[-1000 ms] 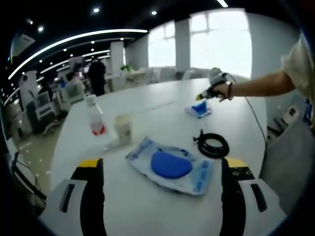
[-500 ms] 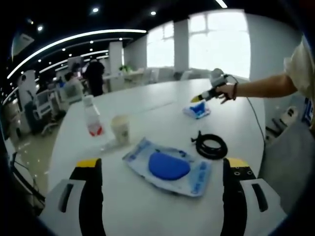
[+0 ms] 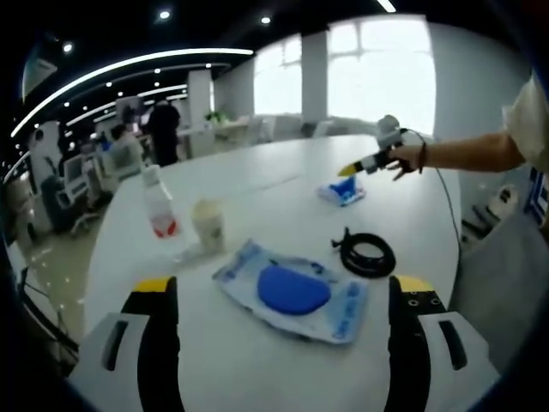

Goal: Arrange the tabletop items into an orderly group along one side of the table until the central work area is clear of visible clutter.

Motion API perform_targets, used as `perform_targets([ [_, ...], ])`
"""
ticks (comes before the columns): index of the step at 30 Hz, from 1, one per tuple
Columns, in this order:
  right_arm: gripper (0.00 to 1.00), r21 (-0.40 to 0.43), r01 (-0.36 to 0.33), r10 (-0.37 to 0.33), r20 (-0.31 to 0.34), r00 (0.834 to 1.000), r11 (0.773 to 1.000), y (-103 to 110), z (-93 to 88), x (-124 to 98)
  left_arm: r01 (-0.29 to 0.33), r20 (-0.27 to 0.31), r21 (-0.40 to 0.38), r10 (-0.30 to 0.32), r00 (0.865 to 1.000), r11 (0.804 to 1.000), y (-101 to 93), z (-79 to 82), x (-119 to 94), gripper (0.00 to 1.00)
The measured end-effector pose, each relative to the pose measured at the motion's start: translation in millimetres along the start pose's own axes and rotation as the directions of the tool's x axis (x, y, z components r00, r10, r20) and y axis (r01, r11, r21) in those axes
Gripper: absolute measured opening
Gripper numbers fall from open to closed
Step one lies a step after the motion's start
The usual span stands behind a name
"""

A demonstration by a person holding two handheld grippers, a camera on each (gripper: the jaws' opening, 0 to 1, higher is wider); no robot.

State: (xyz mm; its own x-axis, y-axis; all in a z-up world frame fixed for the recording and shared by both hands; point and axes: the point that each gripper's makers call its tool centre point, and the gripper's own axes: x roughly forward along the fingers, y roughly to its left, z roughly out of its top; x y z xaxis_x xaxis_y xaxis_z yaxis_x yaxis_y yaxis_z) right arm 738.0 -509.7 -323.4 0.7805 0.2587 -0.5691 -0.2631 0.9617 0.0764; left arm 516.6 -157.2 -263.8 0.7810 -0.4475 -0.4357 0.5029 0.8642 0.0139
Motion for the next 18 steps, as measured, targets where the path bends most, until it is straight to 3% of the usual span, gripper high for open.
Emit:
perform_targets([
  [7,0.99,-0.021,-0.043,0.043,0.017,0.999,0.999,20,-2.4,-22,-0.002,0.013,0.014,0.002,1.0,1.0,-7.5,11.7,-10,0.99],
  [18,0.99,-0.016,-0.16,0.16,0.019,0.987,0.987,63,-10.1,-57,0.004,0.019,0.007,-0.004,1.0,1.0,-15.6,12.2,-27,0.99],
])
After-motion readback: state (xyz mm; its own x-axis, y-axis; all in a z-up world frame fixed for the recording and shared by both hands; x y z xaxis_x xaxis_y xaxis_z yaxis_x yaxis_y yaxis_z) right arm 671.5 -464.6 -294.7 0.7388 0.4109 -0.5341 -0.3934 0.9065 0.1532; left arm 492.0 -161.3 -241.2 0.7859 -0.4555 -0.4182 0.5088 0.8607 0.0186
